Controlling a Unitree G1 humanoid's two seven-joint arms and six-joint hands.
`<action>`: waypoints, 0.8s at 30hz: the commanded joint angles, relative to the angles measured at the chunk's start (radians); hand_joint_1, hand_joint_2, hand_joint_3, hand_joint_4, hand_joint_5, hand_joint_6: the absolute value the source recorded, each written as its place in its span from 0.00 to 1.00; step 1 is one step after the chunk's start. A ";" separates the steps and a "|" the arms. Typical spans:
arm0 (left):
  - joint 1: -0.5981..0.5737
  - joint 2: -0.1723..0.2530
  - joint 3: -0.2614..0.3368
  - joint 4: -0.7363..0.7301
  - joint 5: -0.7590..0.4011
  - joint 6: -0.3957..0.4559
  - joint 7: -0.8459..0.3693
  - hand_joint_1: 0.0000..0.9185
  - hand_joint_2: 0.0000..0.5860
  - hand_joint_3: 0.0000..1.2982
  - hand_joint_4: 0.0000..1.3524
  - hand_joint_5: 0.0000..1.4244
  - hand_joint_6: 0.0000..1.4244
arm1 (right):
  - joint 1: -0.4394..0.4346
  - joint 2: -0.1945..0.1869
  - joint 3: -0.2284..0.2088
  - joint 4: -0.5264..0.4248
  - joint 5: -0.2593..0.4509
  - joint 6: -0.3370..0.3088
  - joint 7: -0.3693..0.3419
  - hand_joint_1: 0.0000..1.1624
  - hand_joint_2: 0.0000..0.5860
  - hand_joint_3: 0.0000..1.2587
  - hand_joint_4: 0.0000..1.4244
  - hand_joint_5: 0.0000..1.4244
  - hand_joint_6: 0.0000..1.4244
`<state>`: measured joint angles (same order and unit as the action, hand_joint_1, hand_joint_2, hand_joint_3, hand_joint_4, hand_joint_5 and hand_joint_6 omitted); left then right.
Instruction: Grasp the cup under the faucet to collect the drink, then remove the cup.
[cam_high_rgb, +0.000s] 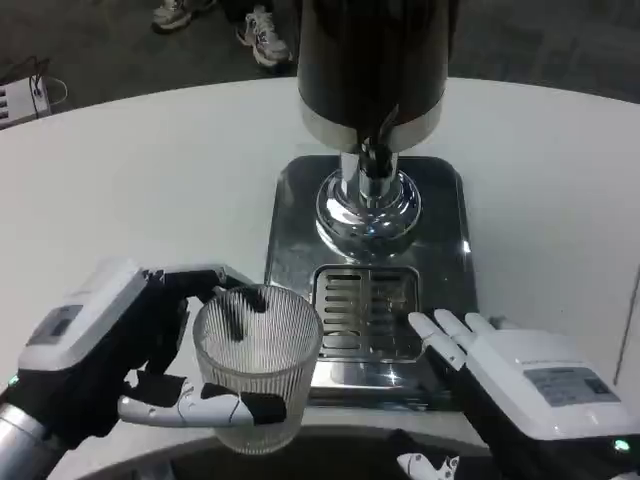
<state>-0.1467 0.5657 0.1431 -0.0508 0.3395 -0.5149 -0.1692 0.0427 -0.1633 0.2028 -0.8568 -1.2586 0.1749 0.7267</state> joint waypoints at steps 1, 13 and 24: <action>-0.046 -0.010 -0.006 0.029 -0.002 0.003 0.029 0.68 0.00 0.77 0.86 0.92 1.00 | 0.001 0.011 0.004 0.002 -0.004 -0.007 0.006 0.39 0.74 0.03 0.00 0.00 0.00; -0.271 -0.025 -0.094 0.296 0.105 -0.018 0.123 0.68 0.00 0.77 0.86 0.92 1.00 | 0.029 0.032 -0.003 -0.029 -0.026 -0.006 0.007 0.39 0.74 0.03 0.00 0.00 0.00; -0.510 -0.035 -0.205 0.581 0.205 -0.061 0.270 0.68 0.00 0.77 0.86 0.92 1.00 | 0.062 0.030 -0.024 -0.057 -0.020 -0.017 0.012 0.39 0.74 0.03 0.00 0.00 0.00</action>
<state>-0.6042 0.5395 -0.0398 0.4858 0.5274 -0.5479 0.0482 0.0883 -0.1317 0.1837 -0.8936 -1.2800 0.1733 0.7283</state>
